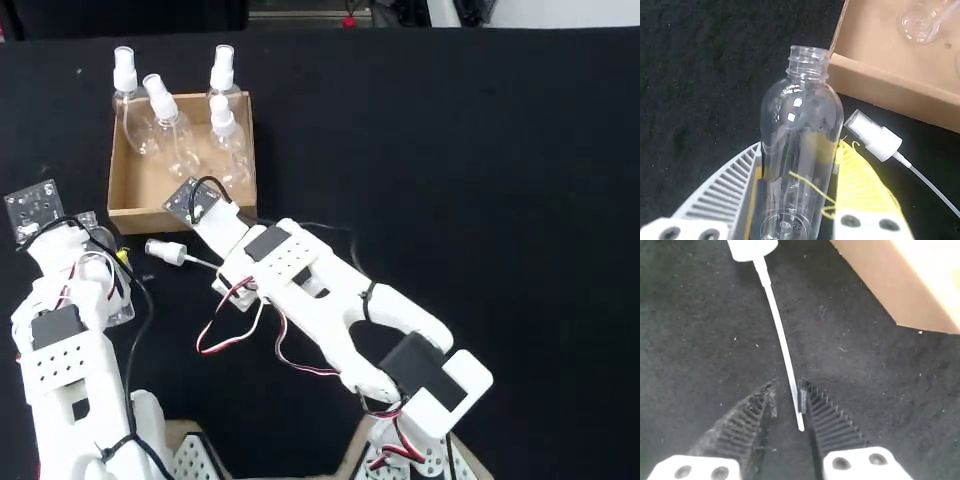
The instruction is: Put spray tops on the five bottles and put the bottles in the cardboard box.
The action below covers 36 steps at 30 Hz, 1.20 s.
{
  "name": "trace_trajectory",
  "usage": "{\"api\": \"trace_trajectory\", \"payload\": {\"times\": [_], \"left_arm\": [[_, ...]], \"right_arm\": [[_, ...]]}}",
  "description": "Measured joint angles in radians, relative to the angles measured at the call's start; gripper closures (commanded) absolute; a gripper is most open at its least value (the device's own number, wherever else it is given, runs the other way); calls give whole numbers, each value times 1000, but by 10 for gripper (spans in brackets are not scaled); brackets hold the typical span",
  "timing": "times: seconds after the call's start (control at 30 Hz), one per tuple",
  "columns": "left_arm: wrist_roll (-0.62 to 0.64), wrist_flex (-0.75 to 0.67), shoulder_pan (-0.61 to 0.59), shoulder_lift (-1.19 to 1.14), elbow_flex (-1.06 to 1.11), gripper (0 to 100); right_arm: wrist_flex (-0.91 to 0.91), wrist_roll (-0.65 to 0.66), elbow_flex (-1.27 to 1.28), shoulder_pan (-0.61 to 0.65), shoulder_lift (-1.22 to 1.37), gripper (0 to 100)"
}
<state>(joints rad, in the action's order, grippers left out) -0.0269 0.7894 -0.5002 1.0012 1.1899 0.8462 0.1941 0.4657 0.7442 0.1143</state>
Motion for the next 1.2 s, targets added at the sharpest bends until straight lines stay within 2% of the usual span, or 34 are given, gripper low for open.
{"api": "trace_trajectory", "payload": {"times": [0.13,0.57,0.77,1.0,1.2], "left_arm": [[0,0,0,0,0,876],[0,0,0,0,0,876],[0,0,0,0,0,876],[0,0,0,0,0,876],[0,0,-5,0,0,876]], "right_arm": [[0,0,0,0,0,858],[0,0,0,0,77,858],[0,-2,0,-20,72,928],[0,-2,0,-20,28,877],[0,-2,0,-26,28,885]]}}
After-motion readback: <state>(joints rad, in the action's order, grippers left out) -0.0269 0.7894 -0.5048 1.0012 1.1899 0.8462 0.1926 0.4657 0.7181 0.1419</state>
